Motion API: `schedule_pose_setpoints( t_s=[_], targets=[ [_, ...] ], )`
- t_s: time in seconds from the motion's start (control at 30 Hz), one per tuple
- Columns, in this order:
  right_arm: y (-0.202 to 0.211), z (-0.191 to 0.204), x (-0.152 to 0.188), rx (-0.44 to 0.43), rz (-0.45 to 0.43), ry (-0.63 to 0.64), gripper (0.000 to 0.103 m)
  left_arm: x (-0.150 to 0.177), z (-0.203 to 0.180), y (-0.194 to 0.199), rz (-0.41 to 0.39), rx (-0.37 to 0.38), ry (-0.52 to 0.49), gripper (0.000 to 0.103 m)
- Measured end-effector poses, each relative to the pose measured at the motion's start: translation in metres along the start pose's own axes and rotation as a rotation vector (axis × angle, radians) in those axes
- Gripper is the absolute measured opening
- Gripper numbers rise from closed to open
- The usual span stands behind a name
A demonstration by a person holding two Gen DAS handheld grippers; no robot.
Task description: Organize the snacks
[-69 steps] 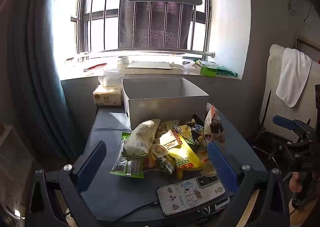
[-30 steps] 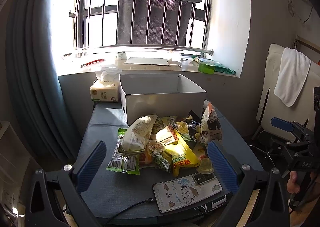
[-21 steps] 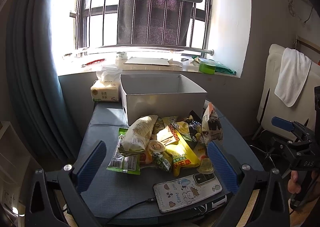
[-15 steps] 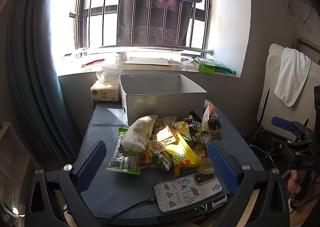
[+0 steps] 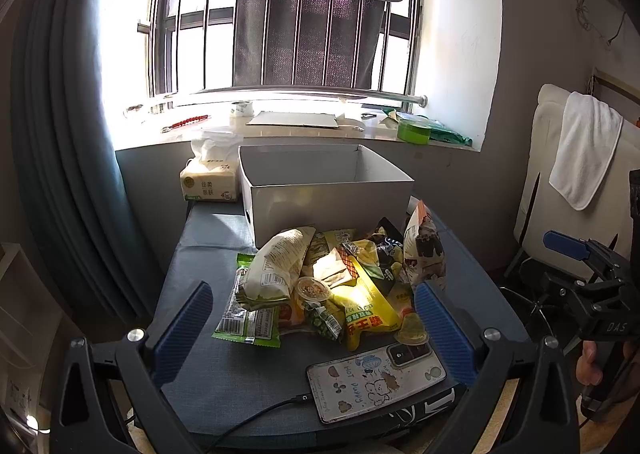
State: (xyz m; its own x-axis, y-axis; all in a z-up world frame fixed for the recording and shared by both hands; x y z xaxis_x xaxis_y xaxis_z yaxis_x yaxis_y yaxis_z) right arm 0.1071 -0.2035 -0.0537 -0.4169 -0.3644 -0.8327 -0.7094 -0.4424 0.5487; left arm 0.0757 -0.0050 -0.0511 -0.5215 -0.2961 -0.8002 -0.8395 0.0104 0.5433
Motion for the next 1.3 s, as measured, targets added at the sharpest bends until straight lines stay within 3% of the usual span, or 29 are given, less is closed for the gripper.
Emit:
schedule_pose_setpoints(
  t_s=[0.9,1.1,1.3],
  targets=[
    [-0.009,-0.004,0.007,-0.029,0.025,-0.034,0.103,-0.002,0.002,0.001,-0.003,-0.004,0.003,0.103],
    [-0.04,-0.019,0.017,-0.061,0.058,-0.057,0.103,-0.001,0.005,-0.001,-0.004,-0.009,0.004,0.103],
    [-0.108,-0.031,0.037,-0.112,0.168,-0.025,0.103,0.002,0.014,-0.007,0.009,-0.01,0.024,0.103]
  ],
)
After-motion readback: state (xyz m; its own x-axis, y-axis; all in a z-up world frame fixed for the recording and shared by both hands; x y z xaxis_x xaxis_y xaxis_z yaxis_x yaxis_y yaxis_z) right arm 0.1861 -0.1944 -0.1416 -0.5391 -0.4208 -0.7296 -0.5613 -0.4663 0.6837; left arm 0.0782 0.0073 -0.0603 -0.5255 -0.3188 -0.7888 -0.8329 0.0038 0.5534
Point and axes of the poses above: each gripper's, at about its wrist camera, not at the fingertips, and y roughly against the way its jaws point, z to its left, x to its underside, the point moved 9 cm from there along -y, roughly the way its jaws point, and after that the axes turned 12 degrees about y, right-handed, at the moved point
